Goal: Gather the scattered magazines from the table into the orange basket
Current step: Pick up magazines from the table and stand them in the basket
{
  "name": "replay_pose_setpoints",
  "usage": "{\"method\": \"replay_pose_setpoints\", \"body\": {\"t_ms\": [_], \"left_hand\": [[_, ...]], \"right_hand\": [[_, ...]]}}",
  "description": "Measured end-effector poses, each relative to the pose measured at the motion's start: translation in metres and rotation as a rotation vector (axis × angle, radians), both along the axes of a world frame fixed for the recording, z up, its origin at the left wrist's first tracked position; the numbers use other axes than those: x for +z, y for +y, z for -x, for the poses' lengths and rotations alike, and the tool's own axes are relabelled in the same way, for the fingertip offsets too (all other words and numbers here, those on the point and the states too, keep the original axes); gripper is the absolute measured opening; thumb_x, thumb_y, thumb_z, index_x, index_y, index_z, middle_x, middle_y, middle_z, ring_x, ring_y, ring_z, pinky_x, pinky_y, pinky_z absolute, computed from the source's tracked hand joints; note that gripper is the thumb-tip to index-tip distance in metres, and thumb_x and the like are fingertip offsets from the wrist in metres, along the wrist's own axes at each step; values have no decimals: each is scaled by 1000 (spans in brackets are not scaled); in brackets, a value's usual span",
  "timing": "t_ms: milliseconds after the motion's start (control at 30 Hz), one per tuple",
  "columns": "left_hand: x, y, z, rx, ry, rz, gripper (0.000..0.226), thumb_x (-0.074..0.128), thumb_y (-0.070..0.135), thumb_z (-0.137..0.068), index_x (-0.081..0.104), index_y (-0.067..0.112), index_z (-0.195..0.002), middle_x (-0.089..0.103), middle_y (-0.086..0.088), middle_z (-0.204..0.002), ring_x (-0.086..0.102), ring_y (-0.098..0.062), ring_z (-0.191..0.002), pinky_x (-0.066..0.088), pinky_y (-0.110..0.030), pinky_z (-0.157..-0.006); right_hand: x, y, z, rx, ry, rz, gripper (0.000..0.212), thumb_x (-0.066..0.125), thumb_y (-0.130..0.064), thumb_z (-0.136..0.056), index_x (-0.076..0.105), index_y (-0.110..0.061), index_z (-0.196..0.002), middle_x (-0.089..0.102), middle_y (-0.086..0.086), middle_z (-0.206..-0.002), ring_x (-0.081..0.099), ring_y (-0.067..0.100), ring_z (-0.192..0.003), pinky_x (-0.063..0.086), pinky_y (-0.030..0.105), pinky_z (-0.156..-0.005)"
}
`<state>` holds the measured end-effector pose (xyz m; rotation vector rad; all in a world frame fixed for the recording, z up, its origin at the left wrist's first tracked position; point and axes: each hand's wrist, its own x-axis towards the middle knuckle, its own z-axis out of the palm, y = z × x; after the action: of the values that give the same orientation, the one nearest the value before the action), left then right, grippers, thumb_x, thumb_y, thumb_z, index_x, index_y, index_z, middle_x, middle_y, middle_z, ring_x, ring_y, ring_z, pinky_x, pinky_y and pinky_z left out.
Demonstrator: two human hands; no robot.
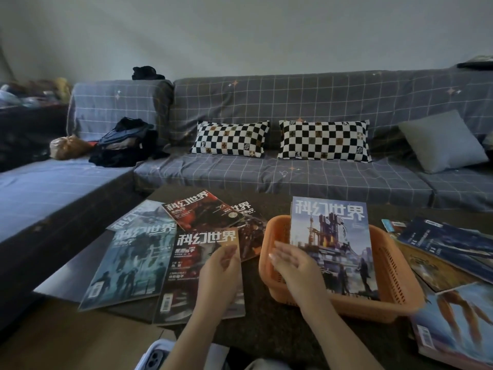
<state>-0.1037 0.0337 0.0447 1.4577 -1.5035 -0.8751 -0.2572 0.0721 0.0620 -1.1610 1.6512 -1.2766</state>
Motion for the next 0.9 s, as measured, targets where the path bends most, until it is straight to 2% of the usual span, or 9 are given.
{"method": "replay_pose_setpoints", "body": {"t_ms": [100,233,333,400,567,634,700,767,900], "left_hand": [[-10,0,-20,53,-4,5,18,56,20,-95,63,26,-110,67,11,-96,61,8,-63,41,-3,-46],[-28,-1,-43,128,-105,19,22,57,23,-93,64,24,-115,63,16,-95,58,3,-81,41,-8,-57],[-42,-3,-57,165,-216,-42,26,55,25,-93,63,22,-118,65,4,-106,60,-12,-93,51,-30,-78],[-50,-4,-65,226,-326,-109,29,54,29,-94,62,21,-120,62,-1,-119,57,-22,-108,42,-45,-100],[-64,-5,-78,291,-393,-196,33,51,31,-95,58,20,-126,42,-7,-147,31,-27,-138,22,-50,-114],[-64,-7,-83,319,-370,-213,36,52,31,-96,56,18,-129,39,-9,-148,29,-29,-138,24,-50,-111],[-63,-9,-89,360,-286,-202,42,57,30,-94,53,14,-133,49,-10,-138,41,-31,-128,35,-49,-107],[-60,-12,-99,396,-171,-208,49,64,28,-90,50,9,-134,59,-12,-124,54,-30,-113,47,-46,-97],[-55,-12,-117,286,-14,-327,24,69,24,-87,68,8,-106,72,-3,-85,66,-19,-75,52,-31,-63]], "right_hand": [[-8,-4,-24,82,-29,1,33,64,-26,-86,58,-27,-118,60,-24,-101,52,-15,-82,41,5,-64],[-24,-8,-49,138,38,-16,30,64,-27,-86,59,-28,-115,56,-29,-90,51,-19,-80,39,-3,-57],[-40,-11,-60,172,70,-68,33,64,-25,-86,59,-23,-118,60,-22,-96,56,-9,-87,45,5,-69],[-50,-13,-63,184,90,-109,35,64,-23,-86,58,-19,-121,63,-11,-109,59,3,-101,47,17,-85],[-71,-19,-64,187,159,-212,44,65,-28,-85,53,-23,-128,58,-4,-125,52,10,-114,39,18,-84],[-76,-23,-64,188,154,-227,49,66,-28,-84,51,-22,-130,57,-2,-128,52,8,-110,40,16,-81],[-77,-28,-64,182,146,-236,53,67,-28,-84,48,-19,-133,56,-1,-130,52,7,-106,42,15,-77],[-77,-32,-63,169,158,-277,62,66,-30,-84,41,-14,-138,54,3,-133,54,15,-114,44,23,-85],[-80,-32,-61,165,177,-333,46,66,-30,-84,53,-17,-126,60,3,-123,59,16,-105,48,27,-85]]}}
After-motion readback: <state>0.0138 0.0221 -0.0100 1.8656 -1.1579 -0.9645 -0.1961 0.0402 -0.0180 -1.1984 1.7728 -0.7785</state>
